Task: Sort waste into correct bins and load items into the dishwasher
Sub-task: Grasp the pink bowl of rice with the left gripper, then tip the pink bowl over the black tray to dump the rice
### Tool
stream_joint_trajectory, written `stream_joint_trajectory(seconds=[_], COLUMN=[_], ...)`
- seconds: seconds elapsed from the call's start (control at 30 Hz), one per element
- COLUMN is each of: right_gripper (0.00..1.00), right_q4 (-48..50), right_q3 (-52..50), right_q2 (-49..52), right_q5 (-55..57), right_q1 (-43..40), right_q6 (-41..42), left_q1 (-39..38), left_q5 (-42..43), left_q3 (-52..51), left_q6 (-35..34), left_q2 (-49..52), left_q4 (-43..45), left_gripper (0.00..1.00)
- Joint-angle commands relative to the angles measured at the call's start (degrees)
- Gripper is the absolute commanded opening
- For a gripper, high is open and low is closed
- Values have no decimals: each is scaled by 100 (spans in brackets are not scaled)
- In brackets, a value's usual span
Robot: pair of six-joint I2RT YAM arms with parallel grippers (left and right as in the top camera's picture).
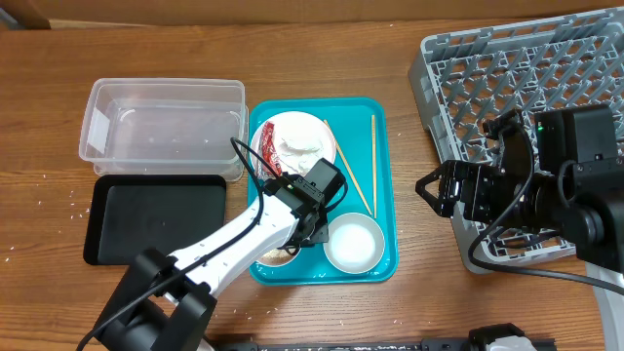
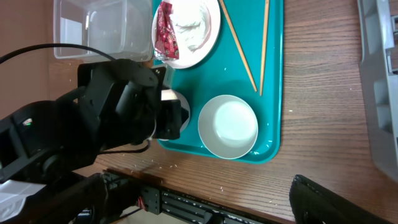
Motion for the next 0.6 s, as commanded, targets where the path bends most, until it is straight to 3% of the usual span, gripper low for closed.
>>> stream_joint_trajectory(seconds=[0.0, 0.13, 0.27, 0.37, 0.57], right_gripper=[96, 96, 96, 96, 96], right_q4=[13, -7, -4, -2, -4], right_q3=[55, 55, 55, 55, 55], right_q2=[-48, -48, -48, -48, -48], right_q5=[-13, -9, -9, -9, -9], right_q1=[28, 28, 28, 28, 26], right_q6=[2, 2, 2, 2, 2], left_q1=[94, 990, 2649, 4242, 6168], left_q5=[175, 1266, 3027, 4586, 6231], left_q3=[411, 570, 568, 503, 94], left_q6=[-26, 918, 2461, 4039, 5831], left_q2=[-546, -1512, -2096, -2087, -1451], left_q4=[-496, -986, -1488, -2111, -2588], left_gripper=[4, 4, 4, 4, 4])
